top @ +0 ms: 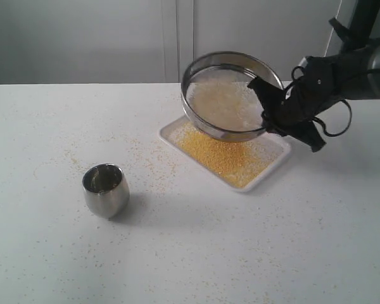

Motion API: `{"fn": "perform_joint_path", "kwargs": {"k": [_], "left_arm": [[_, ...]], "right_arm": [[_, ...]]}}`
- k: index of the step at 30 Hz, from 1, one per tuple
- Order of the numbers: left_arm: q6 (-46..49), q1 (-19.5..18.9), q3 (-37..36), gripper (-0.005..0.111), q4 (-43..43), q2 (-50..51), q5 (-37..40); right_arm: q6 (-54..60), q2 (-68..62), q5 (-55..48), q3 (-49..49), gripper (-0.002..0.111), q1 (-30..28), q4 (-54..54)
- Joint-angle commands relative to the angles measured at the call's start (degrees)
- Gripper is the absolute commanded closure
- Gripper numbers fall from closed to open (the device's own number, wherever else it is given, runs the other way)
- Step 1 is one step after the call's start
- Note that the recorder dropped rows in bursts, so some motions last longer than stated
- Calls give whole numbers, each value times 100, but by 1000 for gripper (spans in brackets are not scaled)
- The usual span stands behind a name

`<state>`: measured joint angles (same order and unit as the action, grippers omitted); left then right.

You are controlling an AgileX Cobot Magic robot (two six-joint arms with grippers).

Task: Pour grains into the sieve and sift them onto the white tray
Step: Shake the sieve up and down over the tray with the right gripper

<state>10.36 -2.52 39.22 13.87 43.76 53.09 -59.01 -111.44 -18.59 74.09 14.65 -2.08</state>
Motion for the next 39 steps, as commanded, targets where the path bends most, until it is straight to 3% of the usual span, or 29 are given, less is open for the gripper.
{"fn": "perform_joint_path", "kwargs": {"k": [1,4,6,8,9,15,18,21,25,28,31,33,37,39], "left_arm": [[17,-14,-42,107,53,-43,28],[17,-14,-42,107,53,-43,28],[17,-14,-42,107,53,-43,28],[17,-14,-42,107,53,-43,28],[17,-14,-42,107,53,-43,28],[17,-14,-42,107,53,-43,42],[17,-14,-42,107,53,-43,42],[17,-14,-42,107,53,-43,42],[17,-14,-42,107,53,-43,42],[17,-14,-42,107,43,-43,42],[17,-14,-42,107,43,-43,42],[17,-14,-42,107,43,-43,42],[17,-14,-42,107,43,-43,42],[17,-14,-42,107,43,-43,42]], "right_arm": [[942,202,-1130,246,108,-111,-258],[506,229,-1750,246,108,-278,-228],[189,97,-815,246,108,-230,208],[604,-112,303,246,108,-8,735],[800,-141,379,295,108,41,819],[1223,21,-1695,432,108,-284,459],[933,-60,-1024,329,108,-295,911],[1541,-305,35,372,108,32,1999],[2133,-207,-1011,534,108,-173,1774],[1826,-35,-1862,477,108,-487,1420],[1160,-84,-1014,403,108,-369,1676],[1594,-214,-279,448,108,-93,2072],[2174,-164,-1183,683,108,-214,1496],[1829,-59,-1836,671,108,-460,1045]]}}
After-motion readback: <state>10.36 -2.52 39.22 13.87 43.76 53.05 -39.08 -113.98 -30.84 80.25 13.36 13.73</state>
